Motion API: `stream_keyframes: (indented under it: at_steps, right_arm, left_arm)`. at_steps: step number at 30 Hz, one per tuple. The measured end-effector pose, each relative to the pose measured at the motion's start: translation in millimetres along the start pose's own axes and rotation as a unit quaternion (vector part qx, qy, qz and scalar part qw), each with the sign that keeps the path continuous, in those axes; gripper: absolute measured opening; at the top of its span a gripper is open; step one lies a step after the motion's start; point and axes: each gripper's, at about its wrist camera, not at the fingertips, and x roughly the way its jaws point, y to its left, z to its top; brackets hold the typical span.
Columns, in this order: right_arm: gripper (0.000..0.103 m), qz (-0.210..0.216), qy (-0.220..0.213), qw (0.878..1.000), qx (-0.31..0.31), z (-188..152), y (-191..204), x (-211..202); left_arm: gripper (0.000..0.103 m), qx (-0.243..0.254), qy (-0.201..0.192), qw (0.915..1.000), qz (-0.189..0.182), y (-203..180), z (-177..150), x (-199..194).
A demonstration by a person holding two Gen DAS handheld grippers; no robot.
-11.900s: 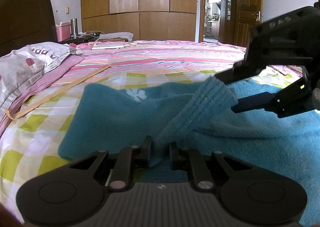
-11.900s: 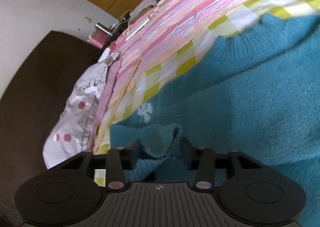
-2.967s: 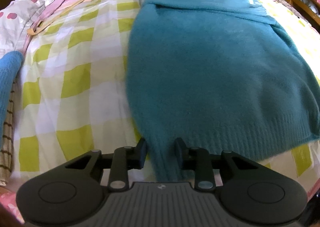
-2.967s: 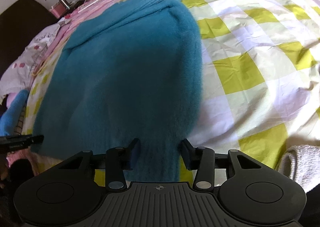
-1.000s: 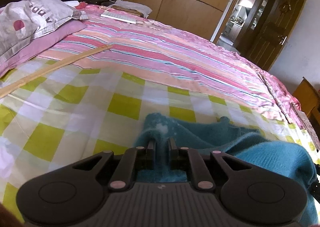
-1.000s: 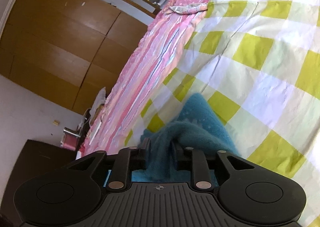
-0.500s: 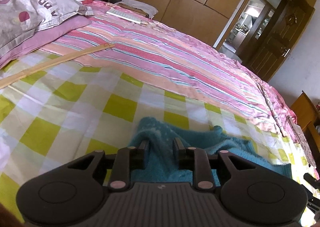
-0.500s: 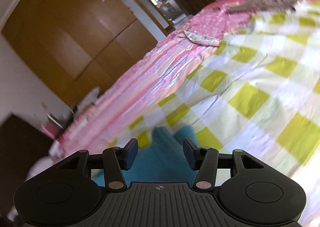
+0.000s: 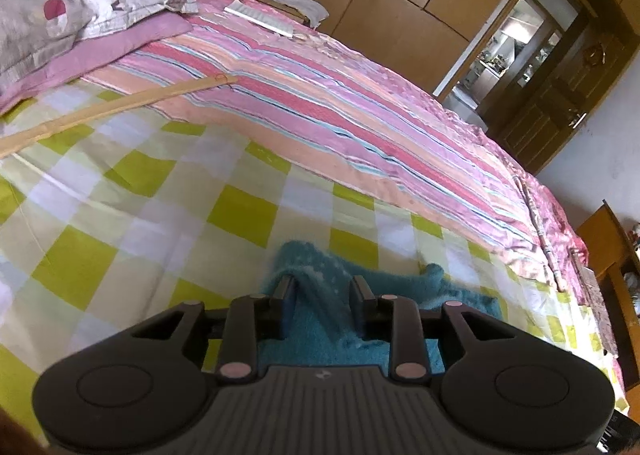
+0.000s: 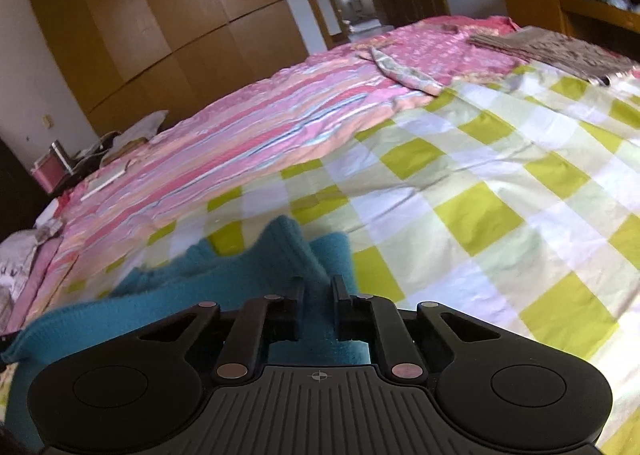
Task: Fold small clothes
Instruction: 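Lift the hem with both grippers and fold it toward the collar, then open both grippers to release the folded hem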
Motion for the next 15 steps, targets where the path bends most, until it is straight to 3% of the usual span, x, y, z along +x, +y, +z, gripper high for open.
stream_keyframes:
  at_steps: [1, 3, 4, 7, 9, 15]
  right_arm:
    - [0.011, 0.001, 0.001, 1.0, 0.0, -0.2, -1.0, -0.1]
    - [0.011, -0.001, 0.0, 1.0, -0.01, -1.5, 1.5, -0.8]
    - [0.011, -0.001, 0.0, 1.0, -0.015, -2.1, 2.9, -1.0]
    - [0.011, -0.002, -0.001, 1.0, -0.016, -1.9, 3.4, -0.8]
    - [0.01, -0.001, -0.002, 1.0, -0.011, -0.3, 1.9, -1.6]
    - [0.008, -0.013, -0.005, 1.0, -0.015, 2.5, 0.7, -5.0]
  left_arm:
    - [0.04, 0.004, -0.005, 1.0, 0.006, -1.1, 0.8, -1.2]
    - [0.066, 0.007, -0.03, 0.9993, 0.023, -2.2, 5.3, -6.7]
    - [0.068, 0.007, -0.041, 0.9988, 0.027, -1.2, 8.3, -9.8]
    - [0.069, 0.025, -0.055, 0.9973, 0.043, -3.2, 11.8, -16.4]
    - [0.069, 0.065, -0.058, 0.9945, 0.059, -9.1, 4.7, -18.5]
    - [0.069, 0.183, -0.055, 0.9769, 0.097, -28.9, -26.9, -9.4]
